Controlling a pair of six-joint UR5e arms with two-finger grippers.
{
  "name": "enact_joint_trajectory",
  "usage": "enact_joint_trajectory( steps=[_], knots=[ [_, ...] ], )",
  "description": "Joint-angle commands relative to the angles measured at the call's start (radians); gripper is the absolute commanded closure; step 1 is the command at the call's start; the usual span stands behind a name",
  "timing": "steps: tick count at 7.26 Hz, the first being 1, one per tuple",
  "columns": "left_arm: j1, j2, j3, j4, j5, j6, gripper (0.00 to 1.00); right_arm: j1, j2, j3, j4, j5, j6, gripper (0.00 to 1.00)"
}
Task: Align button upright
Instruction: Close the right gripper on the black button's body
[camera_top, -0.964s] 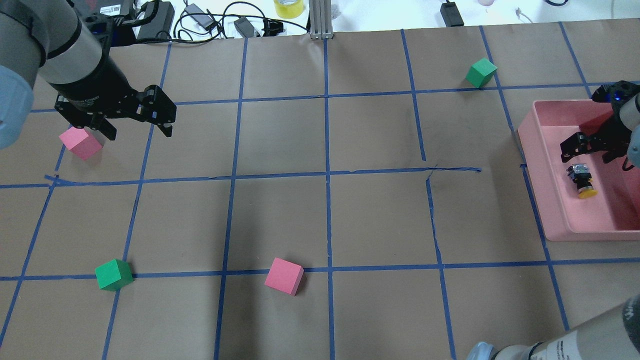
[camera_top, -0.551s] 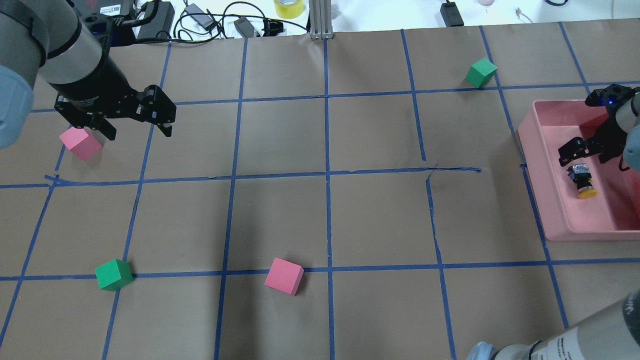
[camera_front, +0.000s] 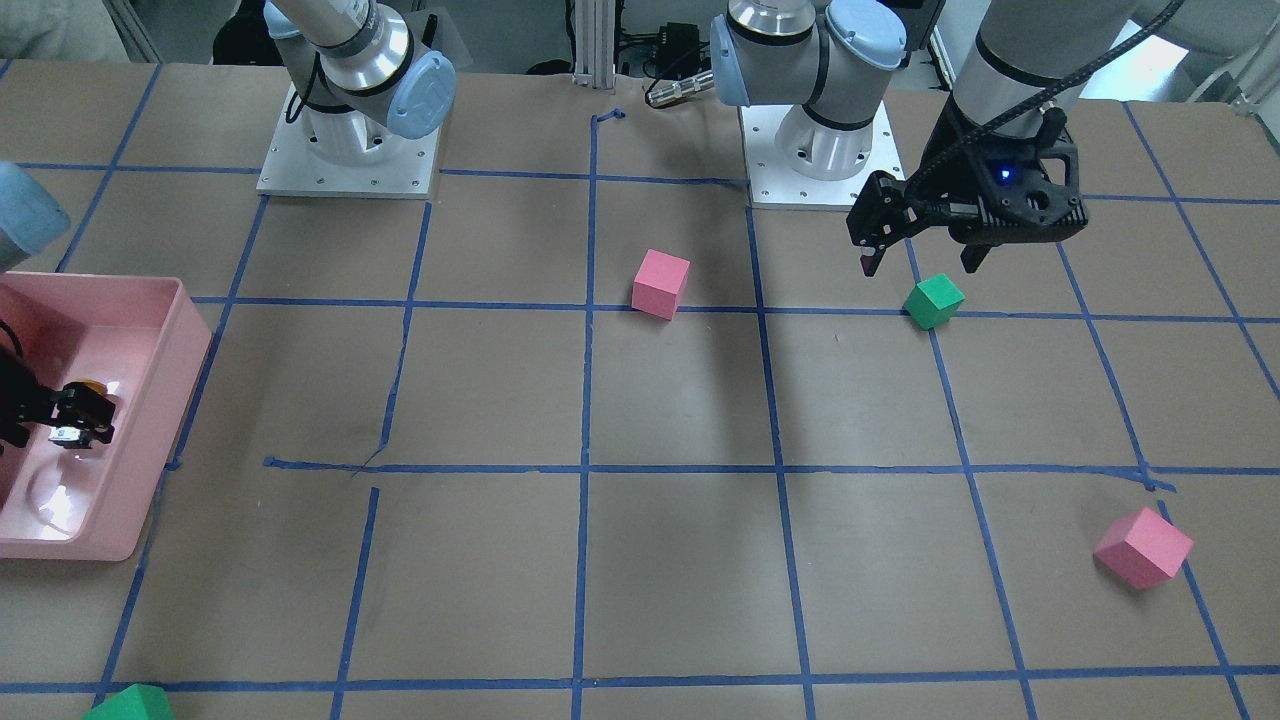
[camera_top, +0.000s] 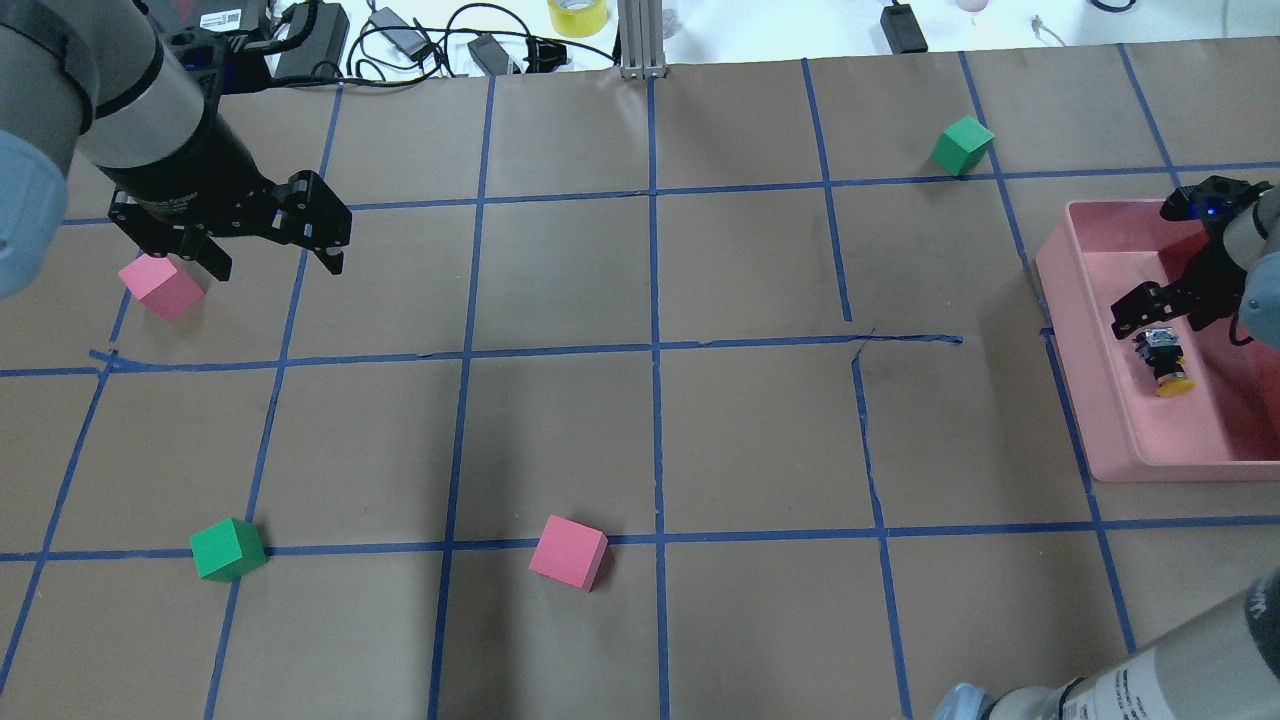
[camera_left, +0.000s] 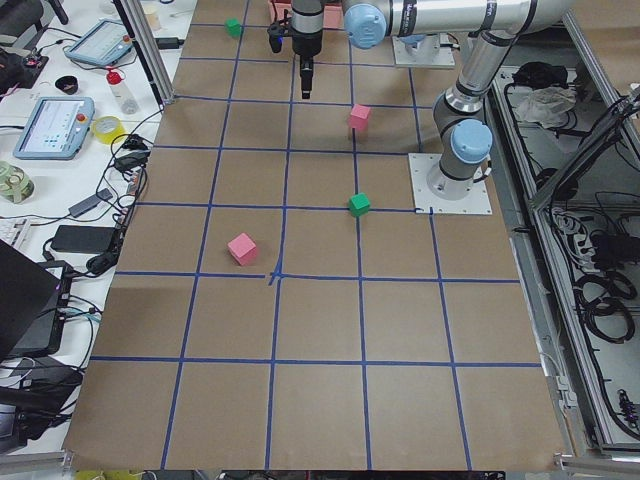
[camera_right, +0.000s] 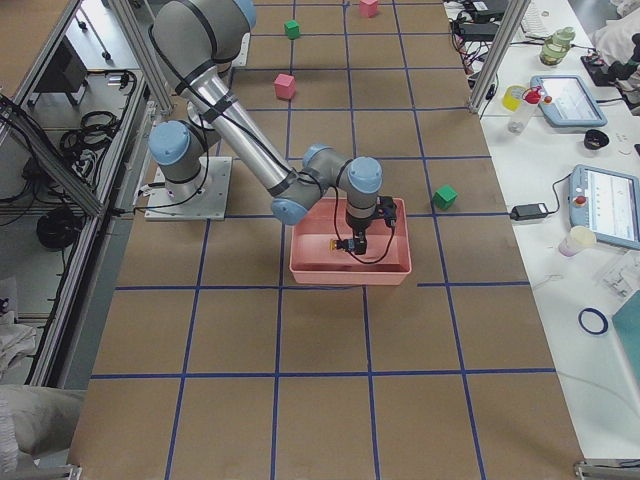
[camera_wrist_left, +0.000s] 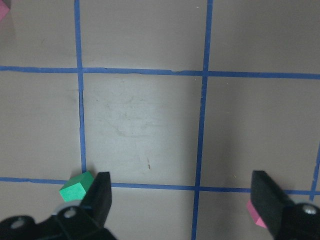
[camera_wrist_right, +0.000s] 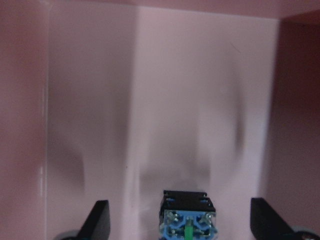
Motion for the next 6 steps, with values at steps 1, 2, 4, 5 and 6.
enact_joint_trajectory(
  steps=[1,2,4,5,6],
  knots=[
    [0.000,0.000,0.000,-0.001,0.000,0.000,0.00,0.002,0.001,0.002,0.003,-0.008,-0.001,0.32],
    [0.000,0.000,0.000,-0.001,0.000,0.000,0.00,0.000,0.001,0.002,0.009,-0.010,-0.001,0.54],
    [0.000,0.000,0.000,-0.001,0.000,0.000,0.00,0.000,-0.002,0.000,0.010,-0.010,-0.001,0.90],
    [0.000,0.000,0.000,-0.001,0.000,0.000,0.00,0.000,-0.004,0.000,0.012,-0.012,-0.001,1.00],
    [0.000,0.000,0.000,-0.001,0.000,0.000,0.00,0.000,-0.011,-0.001,0.014,-0.015,0.000,1.00]
  ],
)
